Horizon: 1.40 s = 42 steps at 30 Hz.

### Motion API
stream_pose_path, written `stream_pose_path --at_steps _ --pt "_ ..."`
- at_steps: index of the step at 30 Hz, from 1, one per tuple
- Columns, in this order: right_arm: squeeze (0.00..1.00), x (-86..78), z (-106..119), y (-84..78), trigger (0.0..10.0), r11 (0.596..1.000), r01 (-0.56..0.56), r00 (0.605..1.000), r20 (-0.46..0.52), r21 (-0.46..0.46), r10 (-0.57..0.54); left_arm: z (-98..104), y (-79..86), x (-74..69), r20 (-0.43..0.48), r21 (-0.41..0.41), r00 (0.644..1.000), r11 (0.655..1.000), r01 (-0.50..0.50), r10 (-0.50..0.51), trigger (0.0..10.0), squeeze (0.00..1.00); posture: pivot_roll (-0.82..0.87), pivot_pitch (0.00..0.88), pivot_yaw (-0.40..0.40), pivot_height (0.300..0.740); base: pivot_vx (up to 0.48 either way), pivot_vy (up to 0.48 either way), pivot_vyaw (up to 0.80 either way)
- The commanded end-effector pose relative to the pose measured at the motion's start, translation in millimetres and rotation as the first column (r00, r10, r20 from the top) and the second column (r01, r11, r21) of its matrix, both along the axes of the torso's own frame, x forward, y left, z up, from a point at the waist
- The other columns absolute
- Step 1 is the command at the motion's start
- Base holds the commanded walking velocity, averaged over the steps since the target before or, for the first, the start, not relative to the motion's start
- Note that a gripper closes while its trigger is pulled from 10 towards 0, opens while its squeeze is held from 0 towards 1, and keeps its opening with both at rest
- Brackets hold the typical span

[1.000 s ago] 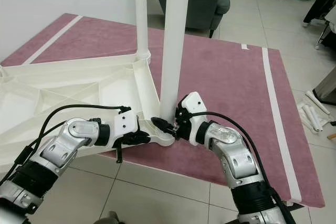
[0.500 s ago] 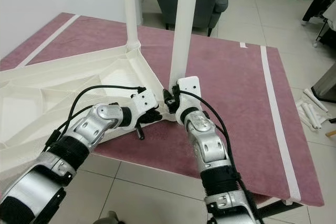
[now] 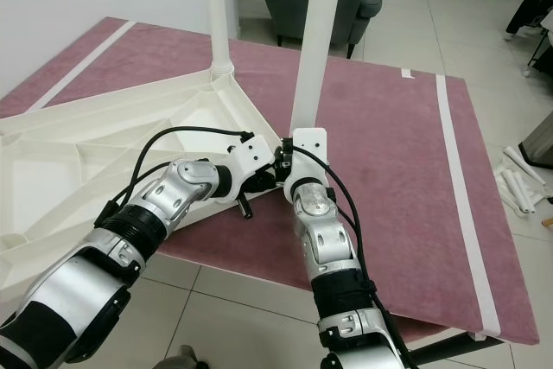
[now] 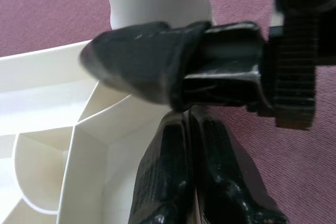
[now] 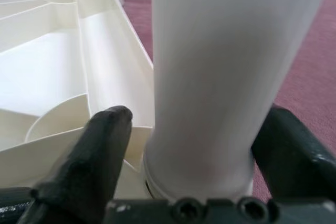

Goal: Building children table

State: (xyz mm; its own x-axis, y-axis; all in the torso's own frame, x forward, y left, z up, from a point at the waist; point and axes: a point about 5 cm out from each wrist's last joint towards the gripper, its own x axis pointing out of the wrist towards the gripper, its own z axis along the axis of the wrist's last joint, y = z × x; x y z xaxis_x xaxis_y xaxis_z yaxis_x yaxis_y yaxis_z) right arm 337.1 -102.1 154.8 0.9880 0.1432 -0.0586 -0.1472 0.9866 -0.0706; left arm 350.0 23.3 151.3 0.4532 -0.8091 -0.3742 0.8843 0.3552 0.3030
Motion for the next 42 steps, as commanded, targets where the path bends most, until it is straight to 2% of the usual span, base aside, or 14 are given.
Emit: stream_pose_path --at_steps 1,7,12,20,21,22,23,24,25,30,35,39,41,42 --pt "0.00 -3.0 3 4.7 10.0 0.995 -0.095 0.995 0.016 0.007 0.095 23 -10.6 -7.1 0.107 -0.047 0.986 0.990 0.136 -0.130 10.0 0.00 0.14 0.025 -0.008 0.740 0.000 0.000 0.00" --pt "0.00 -8.6 12 -7.1 10.0 0.961 -0.272 0.961 0.037 -0.046 0.273 14 -3.0 -29.1 0.084 -0.020 0.953 0.955 0.294 -0.292 10.0 0.00 0.14 0.024 -0.009 0.740 0.000 0.000 0.00" --pt "0.00 -24.4 10 -27.5 10.0 0.856 -0.499 0.865 -0.028 -0.134 0.500 4 18.9 -59.8 0.039 0.037 0.891 0.892 0.451 -0.452 10.0 0.00 0.14 0.021 -0.013 0.740 0.000 0.000 0.00" --pt "0.00 -42.8 5 -30.4 10.0 0.748 -0.656 0.755 -0.088 -0.105 0.650 6 36.2 -73.6 0.007 0.042 0.859 0.859 0.511 -0.511 10.0 0.00 0.14 0.021 -0.015 0.740 0.000 0.000 0.00" --pt "0.00 -48.1 4 -30.3 9.6 0.714 -0.695 0.719 -0.099 -0.083 0.688 7 41.1 -76.4 -0.001 0.040 0.854 0.853 0.521 -0.521 10.0 0.00 0.15 0.021 -0.016 0.740 0.000 0.000 0.00" --pt "0.00 -51.4 3 -29.9 7.0 0.691 -0.720 0.693 -0.103 -0.066 0.713 7 44.3 -77.7 -0.005 0.038 0.851 0.850 0.525 -0.525 10.0 0.00 0.15 0.021 -0.017 0.740 0.000 0.000 0.00" --pt "0.00 -53.4 3 -29.8 7.0 0.676 -0.735 0.677 -0.105 -0.055 0.728 8 46.2 -78.6 -0.008 0.037 0.850 0.849 0.527 -0.528 10.0 0.00 0.15 0.021 -0.017 0.740 0.000 0.000 0.00" --pt "0.00 -53.4 3 -29.8 7.0 0.676 -0.735 0.677 -0.105 -0.055 0.728 8 46.2 -78.6 -0.008 0.037 0.850 0.849 0.527 -0.528 10.0 0.00 0.15 0.021 -0.017 0.740 0.000 0.000 0.00" --pt "0.00 -53.3 3 -29.4 0.2 0.675 -0.736 0.676 -0.102 -0.047 0.730 8 46.6 -78.0 -0.007 0.036 0.853 0.852 0.522 -0.522 10.0 0.00 0.15 0.021 -0.017 0.740 0.000 0.000 0.00" --pt "0.00 -41.7 -1 -28.9 0.0 0.753 -0.657 0.753 -0.099 -0.046 0.651 9 38.4 -76.9 0.013 0.012 0.875 0.875 0.484 -0.484 10.0 0.00 0.14 0.022 -0.017 0.740 0.000 0.000 0.00" --pt "0.00 -39.9 -3 -29.1 0.0 0.767 -0.640 0.767 -0.102 -0.049 0.634 10 36.6 -76.2 0.018 0.010 0.879 0.879 0.476 -0.476 10.0 0.00 0.14 0.022 -0.017 0.740 0.000 0.000 0.00" --pt "0.00 -28.1 -13 -29.8 0.0 0.871 -0.487 0.869 -0.128 -0.058 0.478 13 25.1 -61.2 0.051 -0.001 0.914 0.915 0.403 -0.402 10.0 0.00 0.14 0.021 -0.014 0.740 0.000 0.000 0.00" --pt "0.00 -15.5 -25 -27.8 0.0 0.963 -0.263 0.955 -0.159 -0.062 0.250 17 8.6 -41.9 0.079 -0.015 0.944 0.947 0.321 -0.319 10.0 0.00 0.14 0.021 -0.009 0.740 0.000 0.000 0.00" --pt "0.00 -15.5 -25 -27.8 0.0 0.963 -0.263 0.955 -0.159 -0.062 0.250 17 8.6 -41.9 0.079 -0.015 0.944 0.947 0.321 -0.319 10.0 0.00 0.14 0.021 -0.009 0.740 0.000 0.000 0.00"
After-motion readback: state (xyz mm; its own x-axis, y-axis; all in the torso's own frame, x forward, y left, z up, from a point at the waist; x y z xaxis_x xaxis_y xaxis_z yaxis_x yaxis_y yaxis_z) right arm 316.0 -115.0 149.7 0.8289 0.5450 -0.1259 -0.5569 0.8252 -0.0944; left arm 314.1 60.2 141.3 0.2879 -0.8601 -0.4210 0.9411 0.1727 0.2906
